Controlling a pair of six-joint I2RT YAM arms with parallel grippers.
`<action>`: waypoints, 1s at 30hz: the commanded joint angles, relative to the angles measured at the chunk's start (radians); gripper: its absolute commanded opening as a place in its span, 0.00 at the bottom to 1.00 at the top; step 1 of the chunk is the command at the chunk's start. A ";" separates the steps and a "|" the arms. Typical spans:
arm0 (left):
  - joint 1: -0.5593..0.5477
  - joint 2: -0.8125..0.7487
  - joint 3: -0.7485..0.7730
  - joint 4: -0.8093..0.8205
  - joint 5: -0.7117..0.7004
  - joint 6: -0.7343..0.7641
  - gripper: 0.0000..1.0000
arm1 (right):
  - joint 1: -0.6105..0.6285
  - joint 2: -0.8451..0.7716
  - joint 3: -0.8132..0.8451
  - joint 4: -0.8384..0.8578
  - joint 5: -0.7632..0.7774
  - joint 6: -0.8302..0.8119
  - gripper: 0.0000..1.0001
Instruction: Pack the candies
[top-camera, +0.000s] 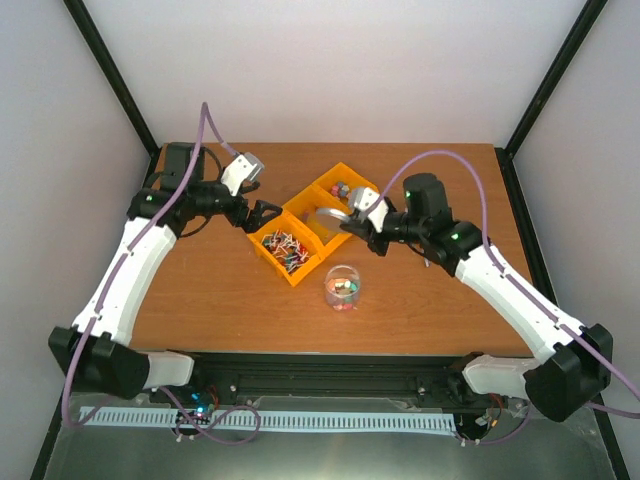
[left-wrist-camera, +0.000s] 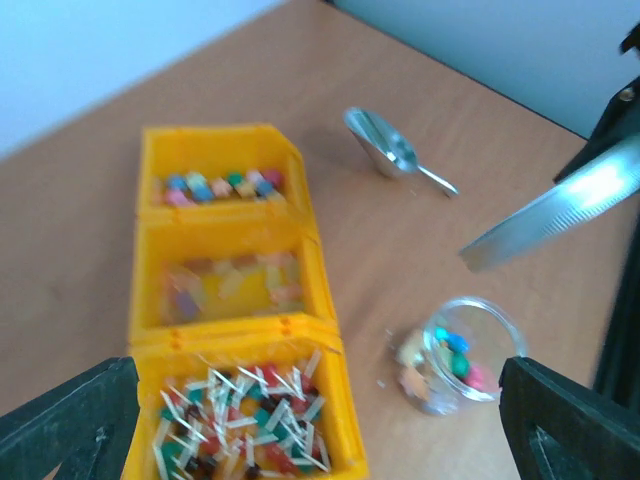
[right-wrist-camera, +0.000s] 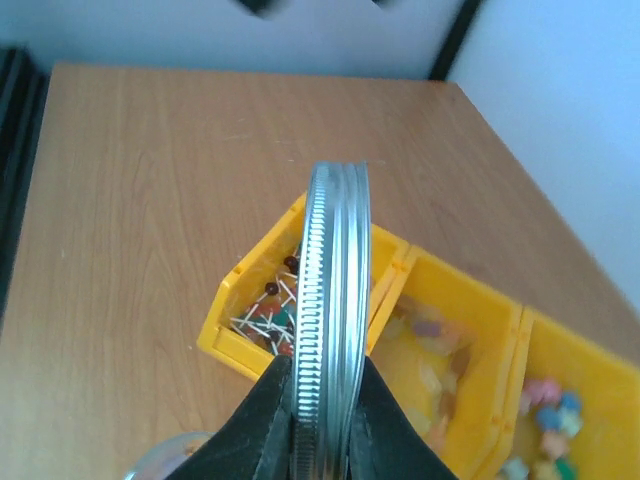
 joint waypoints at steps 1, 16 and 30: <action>-0.009 -0.071 -0.091 0.260 -0.106 -0.016 1.00 | -0.124 0.047 0.034 0.048 -0.187 0.497 0.03; -0.344 -0.119 -0.217 0.330 -0.207 0.425 1.00 | -0.283 0.159 -0.060 0.208 -0.600 0.894 0.03; -0.509 -0.041 -0.232 0.480 -0.325 0.466 1.00 | -0.285 0.150 -0.134 0.284 -0.669 0.984 0.03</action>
